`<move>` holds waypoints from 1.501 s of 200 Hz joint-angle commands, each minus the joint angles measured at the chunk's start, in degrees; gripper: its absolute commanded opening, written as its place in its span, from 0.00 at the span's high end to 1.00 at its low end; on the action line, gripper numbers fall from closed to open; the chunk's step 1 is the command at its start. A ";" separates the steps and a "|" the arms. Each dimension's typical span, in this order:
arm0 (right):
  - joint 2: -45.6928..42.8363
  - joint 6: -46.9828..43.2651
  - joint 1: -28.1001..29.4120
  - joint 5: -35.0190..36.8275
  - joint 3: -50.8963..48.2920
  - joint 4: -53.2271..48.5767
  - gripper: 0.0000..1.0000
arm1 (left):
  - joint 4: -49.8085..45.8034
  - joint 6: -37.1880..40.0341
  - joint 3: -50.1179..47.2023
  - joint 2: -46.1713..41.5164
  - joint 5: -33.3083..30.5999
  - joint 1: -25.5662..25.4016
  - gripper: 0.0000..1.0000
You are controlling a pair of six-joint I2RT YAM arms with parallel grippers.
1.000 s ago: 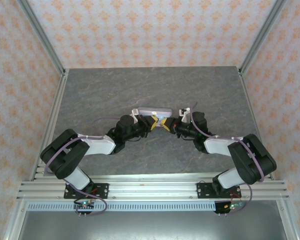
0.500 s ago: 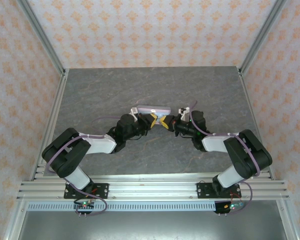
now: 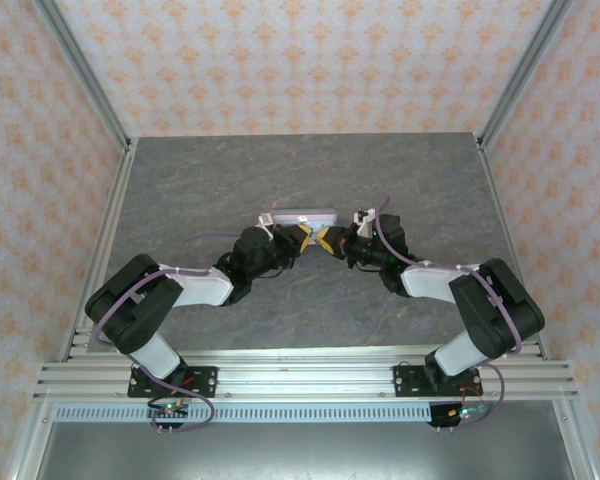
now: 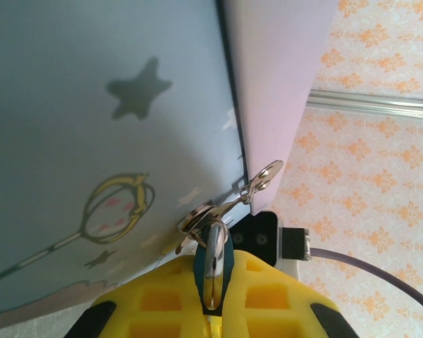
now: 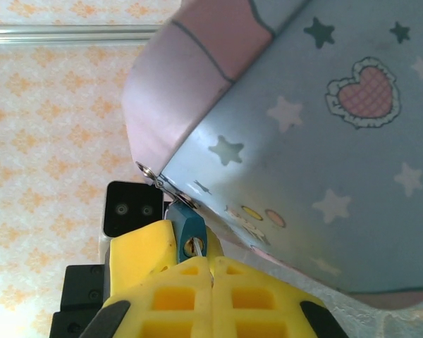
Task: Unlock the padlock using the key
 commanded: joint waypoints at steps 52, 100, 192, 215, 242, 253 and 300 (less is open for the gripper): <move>-1.55 -5.78 1.08 1.03 6.16 -5.73 1.00 | 1.06 0.62 1.42 0.56 5.80 -2.59 1.00; -1.71 -6.74 1.08 1.61 7.66 -7.53 1.00 | 1.10 0.71 1.83 1.25 5.65 -3.08 1.00; 1.40 -13.69 -1.50 -4.10 10.75 -10.34 1.00 | 1.67 0.45 1.51 1.25 5.81 -3.34 1.00; 1.90 -15.86 -2.50 -5.32 11.59 -12.24 1.00 | 1.67 0.48 1.26 1.01 5.84 -3.33 1.00; 3.10 -16.17 -2.88 -5.72 11.84 -12.17 1.00 | 1.67 0.53 1.16 0.84 5.70 -3.32 1.00; 3.56 -15.92 -2.91 -5.73 11.77 -11.84 1.00 | 1.67 0.49 1.16 0.78 5.79 -3.34 1.00; 4.81 -5.43 -2.82 -5.39 7.07 0.08 1.00 | 1.81 0.32 1.32 0.82 5.55 -3.38 1.00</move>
